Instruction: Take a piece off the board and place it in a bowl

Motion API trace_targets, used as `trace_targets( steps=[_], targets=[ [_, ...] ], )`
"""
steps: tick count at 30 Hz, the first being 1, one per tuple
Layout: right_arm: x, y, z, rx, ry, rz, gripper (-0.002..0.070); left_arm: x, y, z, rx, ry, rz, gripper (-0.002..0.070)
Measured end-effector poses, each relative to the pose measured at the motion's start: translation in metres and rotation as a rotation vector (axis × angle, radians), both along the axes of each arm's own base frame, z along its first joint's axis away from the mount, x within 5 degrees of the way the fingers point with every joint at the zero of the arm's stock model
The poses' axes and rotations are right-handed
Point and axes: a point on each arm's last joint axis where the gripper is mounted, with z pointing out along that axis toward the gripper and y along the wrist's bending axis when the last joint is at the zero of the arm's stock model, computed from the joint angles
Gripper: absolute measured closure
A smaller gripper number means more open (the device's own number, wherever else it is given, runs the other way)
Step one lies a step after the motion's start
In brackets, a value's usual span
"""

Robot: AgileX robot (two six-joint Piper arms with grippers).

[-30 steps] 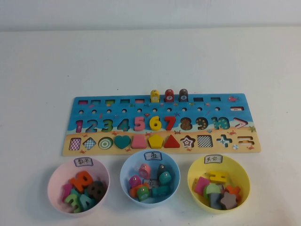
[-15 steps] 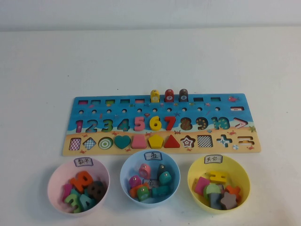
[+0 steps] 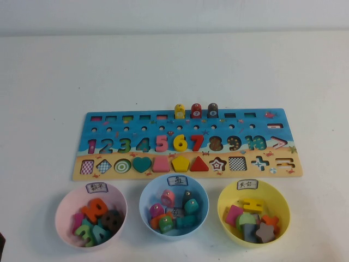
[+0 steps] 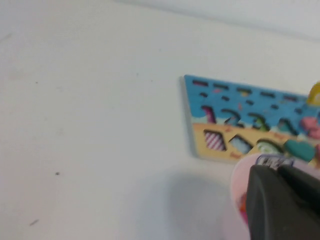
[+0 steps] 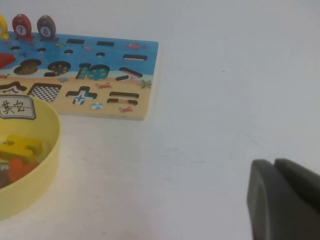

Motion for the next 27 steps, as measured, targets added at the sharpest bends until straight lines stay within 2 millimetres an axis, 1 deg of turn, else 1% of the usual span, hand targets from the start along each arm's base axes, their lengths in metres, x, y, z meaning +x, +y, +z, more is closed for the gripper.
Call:
trace_targets(
  steps=[5, 7, 9, 11, 15, 16, 18, 21, 24, 27],
  targets=[
    [0.000, 0.000, 0.000, 0.000, 0.000, 0.000, 0.0694, 0.001, -0.002, 0.010, -0.270, -0.069, 0.019, 0.0679],
    [0.000, 0.000, 0.000, 0.000, 0.000, 0.000, 0.0694, 0.002, -0.002, 0.014, -0.352, -0.102, 0.027, 0.0679],
    [0.000, 0.000, 0.000, 0.000, 0.000, 0.000, 0.0694, 0.002, -0.001, 0.017, -0.387, -0.136, 0.037, 0.0679],
    [0.000, 0.000, 0.000, 0.000, 0.000, 0.000, 0.0694, 0.002, 0.000, 0.019, -0.379, -0.164, 0.041, 0.0679],
    [0.000, 0.000, 0.000, 0.000, 0.000, 0.000, 0.0694, 0.002, -0.001, 0.021, -0.434, -0.143, 0.035, 0.0679],
    [0.000, 0.000, 0.000, 0.000, 0.000, 0.000, 0.0694, 0.001, -0.003, 0.024, -0.438, -0.129, 0.023, 0.0679],
    [0.000, 0.000, 0.000, 0.000, 0.000, 0.000, 0.0694, -0.002, -0.005, 0.038, -0.430, -0.118, -0.006, 0.0679],
    [0.000, 0.000, 0.000, 0.000, 0.000, 0.000, 0.0694, -0.002, -0.009, 0.059, -0.363, -0.057, -0.051, 0.0679],
    [0.000, 0.000, 0.000, 0.000, 0.000, 0.000, 0.0692, 0.003, -0.014, 0.078, -0.272, 0.033, -0.092, 0.0679],
    [0.000, 0.000, 0.000, 0.000, 0.000, 0.000, 0.0693, 0.016, -0.018, 0.094, -0.173, 0.141, -0.139, 0.0679]
  ],
)
